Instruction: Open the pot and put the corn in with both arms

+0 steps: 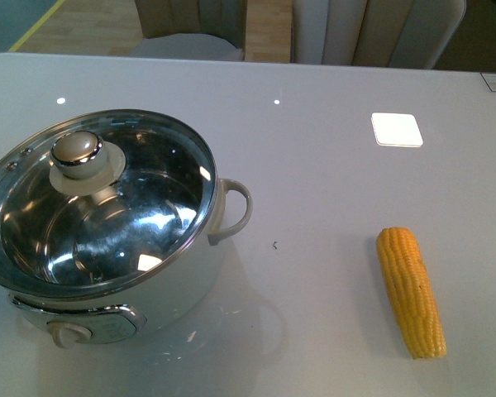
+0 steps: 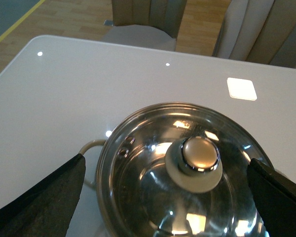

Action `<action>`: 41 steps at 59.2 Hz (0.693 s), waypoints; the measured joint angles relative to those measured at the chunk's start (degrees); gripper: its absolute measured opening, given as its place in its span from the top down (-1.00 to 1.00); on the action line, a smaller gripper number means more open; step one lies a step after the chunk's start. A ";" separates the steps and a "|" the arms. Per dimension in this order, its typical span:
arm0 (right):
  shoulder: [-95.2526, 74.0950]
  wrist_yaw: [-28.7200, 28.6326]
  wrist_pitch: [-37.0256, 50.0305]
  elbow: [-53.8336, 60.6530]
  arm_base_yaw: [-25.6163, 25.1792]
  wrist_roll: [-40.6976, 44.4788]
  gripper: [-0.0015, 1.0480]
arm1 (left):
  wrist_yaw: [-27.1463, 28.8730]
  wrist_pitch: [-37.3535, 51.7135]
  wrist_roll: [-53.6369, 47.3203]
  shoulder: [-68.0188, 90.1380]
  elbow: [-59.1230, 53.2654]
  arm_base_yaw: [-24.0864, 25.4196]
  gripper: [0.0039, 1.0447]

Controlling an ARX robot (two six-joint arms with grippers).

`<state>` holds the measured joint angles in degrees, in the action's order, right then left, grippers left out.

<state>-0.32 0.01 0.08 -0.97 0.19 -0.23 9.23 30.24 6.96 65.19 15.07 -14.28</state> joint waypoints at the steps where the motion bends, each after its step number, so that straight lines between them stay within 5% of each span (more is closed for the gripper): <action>1: 0.00 0.00 0.00 0.00 0.00 0.00 -0.83 | 0.00 1.11 -0.20 1.31 0.39 -0.11 -0.87; 17: 0.00 0.00 0.00 0.00 0.00 0.00 -0.83 | 0.20 19.23 -6.54 26.40 9.27 -3.02 -0.87; 41: 0.00 0.00 0.00 0.00 0.00 0.00 -0.83 | 0.28 25.79 -7.76 42.80 13.97 -3.15 -0.87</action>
<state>-0.32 0.01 0.08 -0.97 0.19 -0.23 9.52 56.03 -0.80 107.98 29.04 -17.43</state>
